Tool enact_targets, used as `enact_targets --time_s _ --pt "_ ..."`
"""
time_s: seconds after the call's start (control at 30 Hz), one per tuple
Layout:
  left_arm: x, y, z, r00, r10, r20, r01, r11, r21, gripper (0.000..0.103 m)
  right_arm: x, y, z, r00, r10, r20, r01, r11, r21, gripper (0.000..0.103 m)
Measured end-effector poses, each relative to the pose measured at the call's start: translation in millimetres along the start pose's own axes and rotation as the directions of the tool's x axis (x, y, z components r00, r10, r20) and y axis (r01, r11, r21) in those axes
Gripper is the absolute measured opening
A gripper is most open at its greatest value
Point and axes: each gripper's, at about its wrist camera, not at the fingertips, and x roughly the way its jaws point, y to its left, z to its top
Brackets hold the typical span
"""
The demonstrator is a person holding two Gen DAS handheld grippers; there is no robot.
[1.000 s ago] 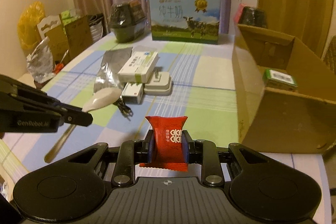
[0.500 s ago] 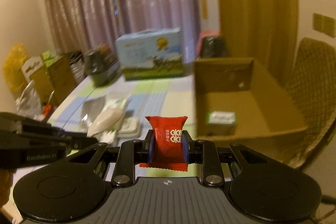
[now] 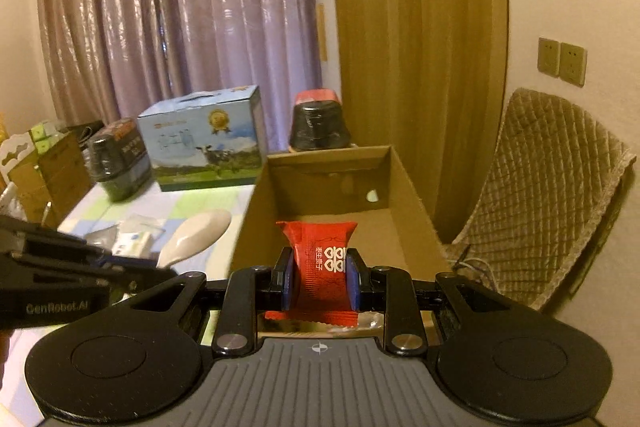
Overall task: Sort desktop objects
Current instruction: 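Carry the spoon and red packet over the cardboard box with both tools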
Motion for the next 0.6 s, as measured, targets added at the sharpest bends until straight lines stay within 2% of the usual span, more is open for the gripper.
enact_targets --time_s 0.27,0.6 --pt "47 -13 34 1.000 -0.021 -0.003 0.021 0.999 0.027 0.004 27 -34 4 1.000 -0.018 -0.022 0.019 0.999 0.027 0.023" --pt "97 4 71 1.000 -0.003 0.022 0.003 1.000 -0.010 0.004 75 -58 13 0.998 -0.029 -0.051 0.030 0.999 0.031 0.023"
